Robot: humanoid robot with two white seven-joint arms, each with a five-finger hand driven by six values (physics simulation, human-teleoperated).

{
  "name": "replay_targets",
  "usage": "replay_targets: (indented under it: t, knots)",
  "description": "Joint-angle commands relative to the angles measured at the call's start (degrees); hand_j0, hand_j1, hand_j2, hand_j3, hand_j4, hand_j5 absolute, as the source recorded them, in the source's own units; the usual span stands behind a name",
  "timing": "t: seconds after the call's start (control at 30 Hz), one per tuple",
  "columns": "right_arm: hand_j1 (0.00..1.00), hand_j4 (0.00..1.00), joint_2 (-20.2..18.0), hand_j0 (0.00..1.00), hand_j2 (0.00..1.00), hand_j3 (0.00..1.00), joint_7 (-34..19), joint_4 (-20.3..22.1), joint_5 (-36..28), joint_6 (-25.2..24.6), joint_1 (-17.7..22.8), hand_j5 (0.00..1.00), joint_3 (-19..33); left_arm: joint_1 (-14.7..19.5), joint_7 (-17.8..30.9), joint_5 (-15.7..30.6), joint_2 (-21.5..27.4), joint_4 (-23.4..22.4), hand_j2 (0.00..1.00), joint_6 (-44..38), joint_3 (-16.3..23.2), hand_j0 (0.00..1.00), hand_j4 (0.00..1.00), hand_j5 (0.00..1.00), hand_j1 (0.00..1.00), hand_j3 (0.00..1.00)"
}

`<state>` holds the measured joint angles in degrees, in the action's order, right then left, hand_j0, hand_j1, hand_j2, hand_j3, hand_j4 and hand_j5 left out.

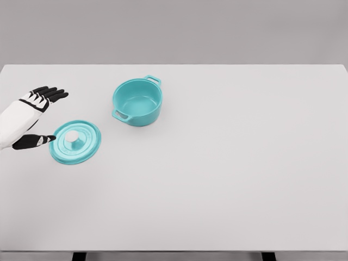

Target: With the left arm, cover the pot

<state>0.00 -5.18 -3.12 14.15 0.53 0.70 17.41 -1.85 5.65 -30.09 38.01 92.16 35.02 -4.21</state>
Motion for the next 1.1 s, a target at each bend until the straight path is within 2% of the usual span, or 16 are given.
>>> replay_targets:
  t: [0.0, 0.2, 0.27, 0.3, 0.33, 0.4, 0.43, 0.53, 0.6, 0.7, 0.83, 0.9, 1.07]
  knots:
    - [1.00, 1.00, 0.00, 1.00, 1.00, 1.00, -0.01, 0.04, 0.00, 0.00, 0.00, 1.00, 0.00, 0.00, -0.02, 0.38, 0.04, -0.05, 1.00, -0.02, -0.01, 1.00, 1.00, 1.00, 1.00, 1.00]
    - [1.00, 1.00, 0.00, 1.00, 1.00, 1.00, -0.01, 0.04, 0.00, 0.00, -0.09, 1.00, 0.00, 0.44, -0.02, 0.30, 0.13, -0.05, 1.00, -0.02, -0.01, 1.00, 1.00, 1.00, 1.00, 1.00]
    - [1.00, 1.00, 0.00, 1.00, 1.00, 1.00, -0.01, 0.04, 0.00, 0.00, -0.09, 1.00, 0.00, 0.62, 0.06, 0.21, 2.06, -0.31, 1.00, -0.02, -0.10, 1.00, 1.00, 1.00, 1.00, 1.00]
    - [1.00, 1.00, 0.00, 1.00, 1.00, 1.00, -0.01, 0.04, 0.00, 0.00, 0.00, 1.00, 0.00, 1.58, 1.90, 0.21, 4.61, -1.11, 1.00, -0.02, -0.01, 1.00, 1.00, 1.00, 1.00, 1.00]
    - [1.00, 1.00, 0.00, 1.00, 1.00, 1.00, -0.01, -0.04, 0.00, 0.00, 0.00, 1.00, 0.00, 2.19, 6.46, 0.38, 6.01, -1.02, 1.00, -0.02, -0.10, 1.00, 1.00, 1.00, 1.00, 1.00]
    - [1.00, 1.00, 0.00, 1.00, 1.00, 1.00, -0.01, -0.04, 0.00, 0.00, -0.09, 1.00, 0.00, 7.38, 25.09, 1.00, 6.37, -1.02, 1.00, -0.02, -0.19, 1.00, 1.00, 1.00, 1.00, 1.00]
    - [1.00, 1.00, 0.00, 1.00, 1.00, 1.00, -0.01, 0.04, 0.00, 0.00, 0.00, 1.00, 0.00, 9.22, 29.35, 1.09, 6.46, -1.46, 1.00, -0.02, -0.27, 1.00, 1.00, 1.00, 1.00, 1.00]
    - [1.00, 1.00, 0.00, 1.00, 1.00, 1.00, -0.01, 0.04, 0.00, 0.00, -0.09, 1.00, 0.00, 10.90, 29.35, 3.11, 6.37, -1.99, 1.00, -0.02, -0.80, 1.00, 1.00, 1.00, 1.00, 1.00]
    - [1.00, 1.00, 0.00, 1.00, 1.00, 1.00, -0.01, 0.04, 0.00, 0.00, 0.00, 1.00, 0.00, 12.13, 29.35, 3.72, 6.02, -4.97, 1.00, -0.02, -0.54, 1.00, 1.00, 1.00, 1.00, 1.00]
    - [1.00, 1.00, 0.00, 1.00, 1.00, 1.00, -0.01, -0.04, 0.00, 0.00, 0.00, 1.00, 0.00, 12.83, 29.35, 6.18, 6.28, -6.29, 1.00, -0.02, 3.24, 1.00, 1.00, 1.00, 1.00, 1.00]
    - [1.00, 1.00, 0.00, 1.00, 1.00, 1.00, -0.01, 0.04, 0.00, 0.00, 0.00, 1.00, 0.00, 17.84, 29.35, 9.61, 6.72, -9.63, 1.00, -0.02, 10.36, 1.00, 1.00, 1.00, 1.00, 1.00]
    - [1.00, 1.00, 0.00, 1.00, 1.00, 1.00, -0.01, -0.04, 0.00, 0.00, -0.09, 1.00, 0.00, 18.28, 29.35, 9.61, 6.63, -10.42, 1.00, -0.02, 11.85, 1.00, 1.00, 1.00, 1.00, 1.00]
    - [1.00, 1.00, 0.00, 1.00, 1.00, 1.00, -0.01, 0.04, 0.00, 0.00, 0.00, 1.00, 0.00, 18.28, 29.35, 9.35, 6.46, -12.88, 1.00, -0.02, 11.85, 1.00, 1.00, 1.00, 1.00, 1.00]
